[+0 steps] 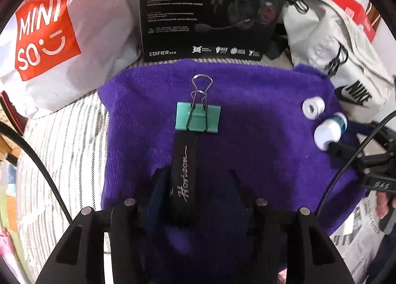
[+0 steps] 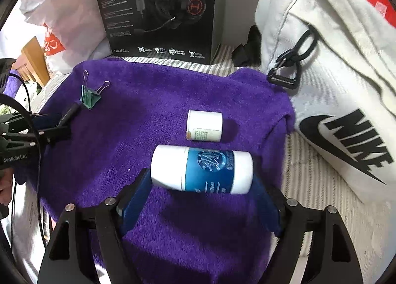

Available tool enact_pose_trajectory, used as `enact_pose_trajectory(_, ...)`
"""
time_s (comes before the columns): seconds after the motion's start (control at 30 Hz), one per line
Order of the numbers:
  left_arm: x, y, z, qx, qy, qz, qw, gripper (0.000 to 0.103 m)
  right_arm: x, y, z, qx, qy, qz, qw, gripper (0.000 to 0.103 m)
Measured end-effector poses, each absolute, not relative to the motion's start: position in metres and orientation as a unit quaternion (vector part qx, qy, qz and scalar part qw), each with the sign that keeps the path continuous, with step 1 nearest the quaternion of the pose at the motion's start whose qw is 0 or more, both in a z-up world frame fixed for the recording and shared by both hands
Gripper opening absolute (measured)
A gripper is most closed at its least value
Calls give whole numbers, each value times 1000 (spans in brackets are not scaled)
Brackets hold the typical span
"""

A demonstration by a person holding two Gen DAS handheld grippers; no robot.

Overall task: Organize rigid objects
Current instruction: 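Open both grippers to release the case and bottle on the towel, then grasp the black-and-gold Grand Reserve box with the left gripper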

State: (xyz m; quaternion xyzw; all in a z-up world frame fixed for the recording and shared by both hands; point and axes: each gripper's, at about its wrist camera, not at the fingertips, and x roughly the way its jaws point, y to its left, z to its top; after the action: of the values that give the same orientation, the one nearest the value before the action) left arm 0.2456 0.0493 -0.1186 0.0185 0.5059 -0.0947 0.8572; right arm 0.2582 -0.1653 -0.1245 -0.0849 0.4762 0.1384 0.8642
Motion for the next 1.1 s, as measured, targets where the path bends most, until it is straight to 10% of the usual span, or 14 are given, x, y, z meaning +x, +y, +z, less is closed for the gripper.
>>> enact_pose_trajectory(1.1, 110, 2, -127, 31, 509, -94, 855, 50, 77, -231, -75, 3, 432, 101, 896, 81)
